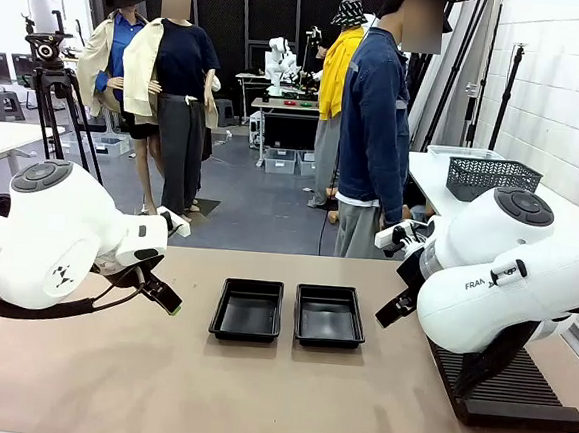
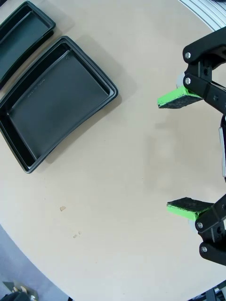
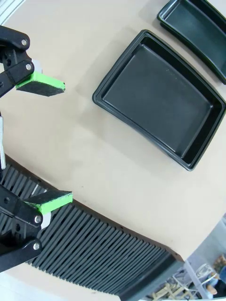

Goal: Inspect and transfer BCBs to ESD trays.
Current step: Pick up the Blank PCB from the PCB Rack and place it in the left ESD tray.

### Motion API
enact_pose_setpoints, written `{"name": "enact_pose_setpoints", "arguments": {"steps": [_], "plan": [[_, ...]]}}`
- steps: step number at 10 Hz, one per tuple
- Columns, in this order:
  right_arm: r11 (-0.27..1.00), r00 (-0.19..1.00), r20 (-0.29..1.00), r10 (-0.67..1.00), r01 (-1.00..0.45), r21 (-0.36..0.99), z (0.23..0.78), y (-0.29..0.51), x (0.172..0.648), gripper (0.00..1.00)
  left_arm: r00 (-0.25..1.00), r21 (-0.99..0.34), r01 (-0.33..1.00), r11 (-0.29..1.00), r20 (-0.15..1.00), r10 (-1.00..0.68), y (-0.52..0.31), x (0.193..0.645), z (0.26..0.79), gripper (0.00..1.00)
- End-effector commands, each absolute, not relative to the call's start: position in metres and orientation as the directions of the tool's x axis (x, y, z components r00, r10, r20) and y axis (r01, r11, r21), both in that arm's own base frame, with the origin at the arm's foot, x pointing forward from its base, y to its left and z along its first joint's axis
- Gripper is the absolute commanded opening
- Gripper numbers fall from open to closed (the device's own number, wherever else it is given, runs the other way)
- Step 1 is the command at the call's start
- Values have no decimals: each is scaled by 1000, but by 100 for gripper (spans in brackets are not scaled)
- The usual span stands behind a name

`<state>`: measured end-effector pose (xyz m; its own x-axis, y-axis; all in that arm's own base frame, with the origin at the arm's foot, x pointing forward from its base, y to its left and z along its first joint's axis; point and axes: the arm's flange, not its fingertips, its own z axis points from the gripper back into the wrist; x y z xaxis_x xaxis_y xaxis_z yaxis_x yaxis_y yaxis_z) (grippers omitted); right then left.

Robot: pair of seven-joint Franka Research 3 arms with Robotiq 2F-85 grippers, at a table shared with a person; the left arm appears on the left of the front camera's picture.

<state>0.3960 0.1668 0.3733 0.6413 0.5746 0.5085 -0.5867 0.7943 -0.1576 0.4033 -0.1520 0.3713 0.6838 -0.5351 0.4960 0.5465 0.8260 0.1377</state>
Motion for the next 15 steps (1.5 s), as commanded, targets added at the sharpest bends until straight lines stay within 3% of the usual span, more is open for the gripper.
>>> {"name": "enact_pose_setpoints", "arguments": {"steps": [1,4,7,11,15], "plan": [[794,641,508,575,-587,-158,373,167,396,100,684,138,547,826,496,-535,-152,403,371,100],[807,668,480,569,-567,-167,400,162,413,100,725,85,533,842,468,-506,-138,428,395,100],[816,717,422,554,-568,-107,434,147,445,100,780,-60,532,844,421,-462,-115,459,420,100],[840,804,367,468,-534,99,464,96,472,100,848,-258,488,834,368,-382,-64,487,438,100],[797,870,350,347,-470,379,476,17,481,100,891,-443,402,801,391,-231,12,489,450,100]]}}
